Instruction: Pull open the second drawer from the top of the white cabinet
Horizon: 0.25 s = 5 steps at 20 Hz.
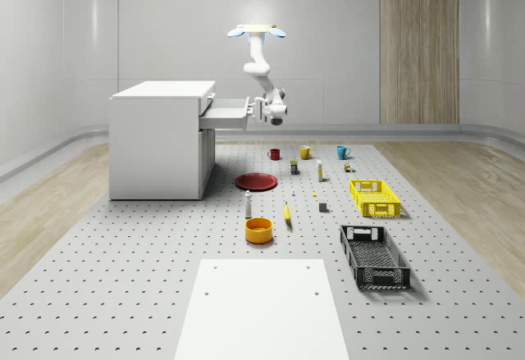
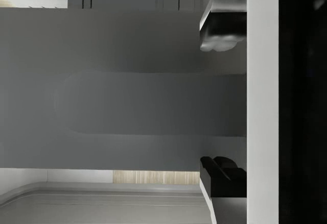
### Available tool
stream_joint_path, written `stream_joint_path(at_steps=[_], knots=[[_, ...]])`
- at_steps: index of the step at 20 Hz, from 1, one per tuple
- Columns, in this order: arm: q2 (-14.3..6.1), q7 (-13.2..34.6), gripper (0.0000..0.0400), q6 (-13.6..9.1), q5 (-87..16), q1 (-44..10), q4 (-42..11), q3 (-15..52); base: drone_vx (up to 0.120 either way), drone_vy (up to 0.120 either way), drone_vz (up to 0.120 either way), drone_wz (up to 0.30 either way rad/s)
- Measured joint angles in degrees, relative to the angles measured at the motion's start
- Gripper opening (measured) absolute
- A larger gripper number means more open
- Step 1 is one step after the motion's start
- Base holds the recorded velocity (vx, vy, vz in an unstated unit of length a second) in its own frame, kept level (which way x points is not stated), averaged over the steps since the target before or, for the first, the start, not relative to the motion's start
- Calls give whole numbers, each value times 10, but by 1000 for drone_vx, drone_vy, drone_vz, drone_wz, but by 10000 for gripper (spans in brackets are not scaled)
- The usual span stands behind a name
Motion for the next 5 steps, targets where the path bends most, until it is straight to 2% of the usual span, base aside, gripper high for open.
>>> stream_joint_path(at_steps=[5], knots=[[-8,10,301,4,-9,9,3,-8,0,0,0,0]])
